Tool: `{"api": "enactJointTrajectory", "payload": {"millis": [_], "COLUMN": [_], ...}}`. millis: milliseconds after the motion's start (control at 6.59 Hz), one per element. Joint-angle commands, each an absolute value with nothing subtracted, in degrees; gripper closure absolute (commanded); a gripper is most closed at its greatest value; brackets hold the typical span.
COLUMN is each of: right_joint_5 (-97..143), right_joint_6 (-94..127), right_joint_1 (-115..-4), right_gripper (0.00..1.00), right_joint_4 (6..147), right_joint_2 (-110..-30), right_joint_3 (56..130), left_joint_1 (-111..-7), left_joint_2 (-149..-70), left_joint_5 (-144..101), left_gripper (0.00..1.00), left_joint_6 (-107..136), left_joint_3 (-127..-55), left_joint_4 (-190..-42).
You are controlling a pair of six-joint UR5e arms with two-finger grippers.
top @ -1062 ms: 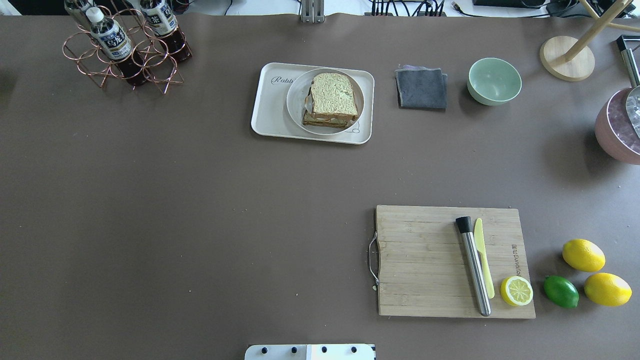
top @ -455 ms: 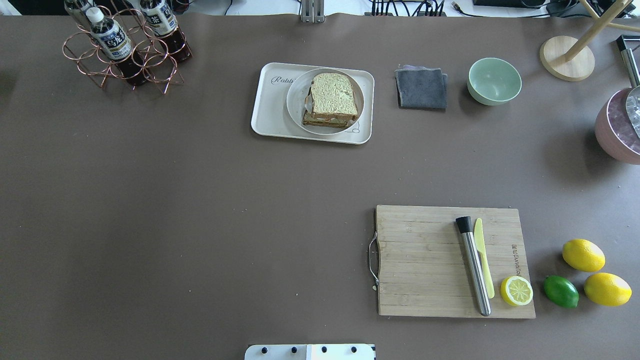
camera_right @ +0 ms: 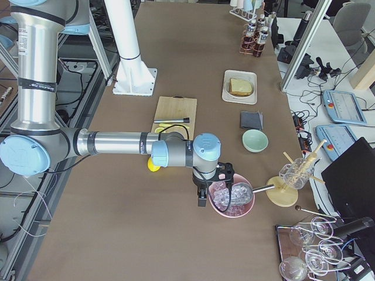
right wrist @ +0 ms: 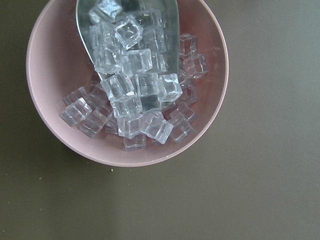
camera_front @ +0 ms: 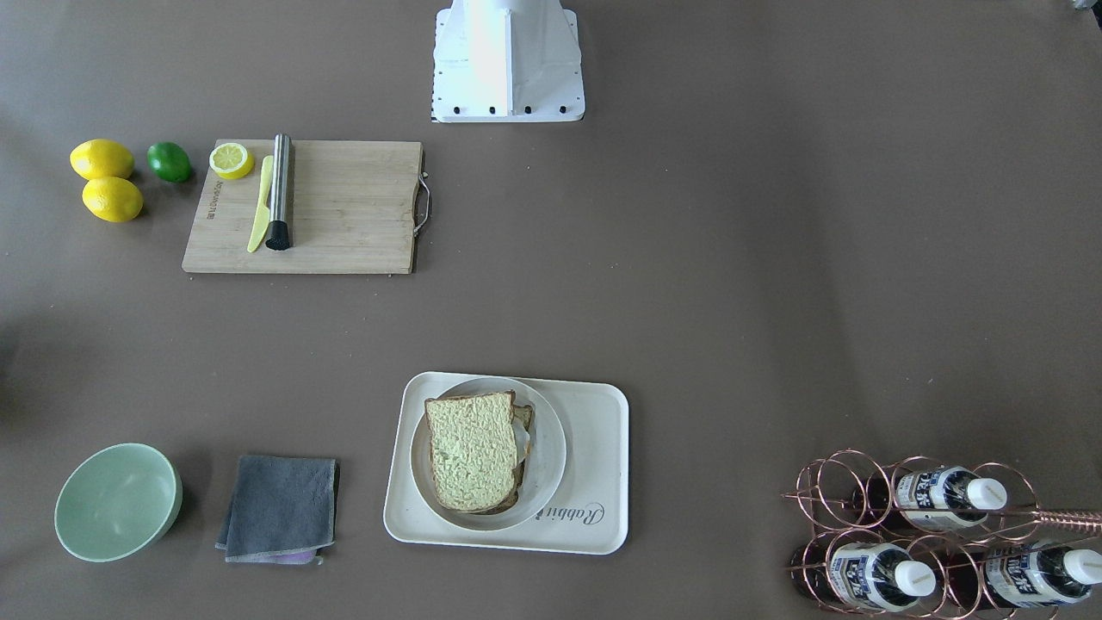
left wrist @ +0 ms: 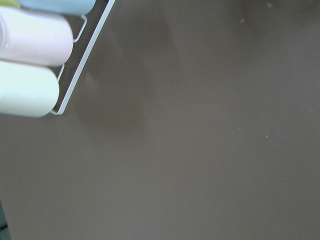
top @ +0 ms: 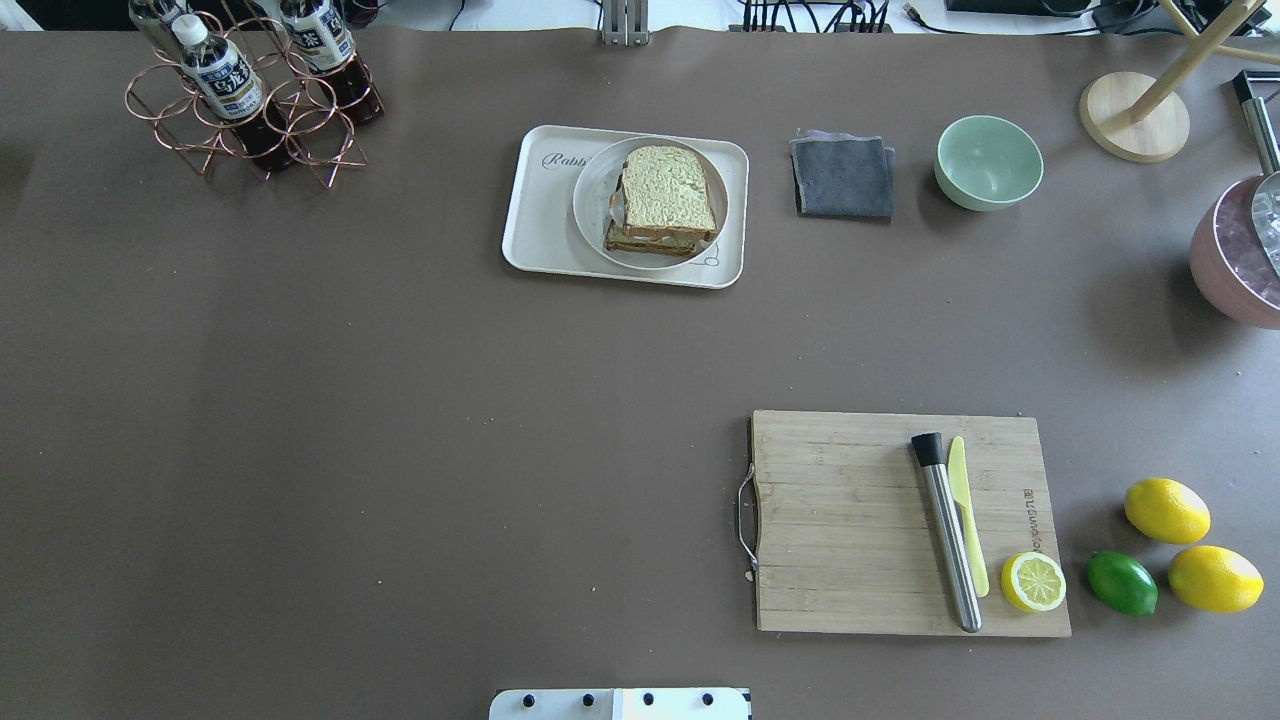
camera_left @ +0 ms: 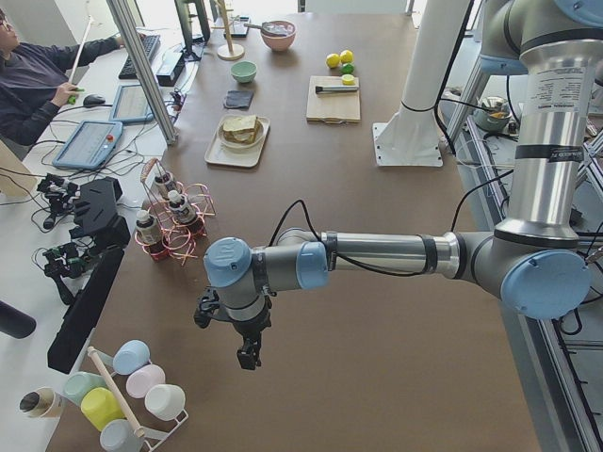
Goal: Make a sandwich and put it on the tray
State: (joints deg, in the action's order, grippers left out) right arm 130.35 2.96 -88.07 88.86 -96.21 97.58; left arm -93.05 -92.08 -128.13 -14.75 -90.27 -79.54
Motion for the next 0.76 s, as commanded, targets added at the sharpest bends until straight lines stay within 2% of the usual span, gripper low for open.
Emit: {"api": "enactJointTrajectory", "payload": {"millis": [0, 607], "right_joint_5": [130.4, 130.4], "right_joint_6": [3.0, 3.0], "right_joint_1": [-88.0, -88.0], "right_gripper": [0.0, 0.0], "right_joint_4": [88.9, 88.4], "right_joint_2": [-96.2, -95.9], "right_joint_3": [97.6, 98.0], "left_joint_1": [-93.1, -92.7], "left_joint_2": [-90.7, -90.7], "left_joint_5": [-132.4, -132.4], "left_gripper": [0.02, 0.02], "left_joint_6": [-14.8, -15.0], "left_joint_3": [-92.6, -92.4], "left_joint_4": [-78.5, -78.6]}}
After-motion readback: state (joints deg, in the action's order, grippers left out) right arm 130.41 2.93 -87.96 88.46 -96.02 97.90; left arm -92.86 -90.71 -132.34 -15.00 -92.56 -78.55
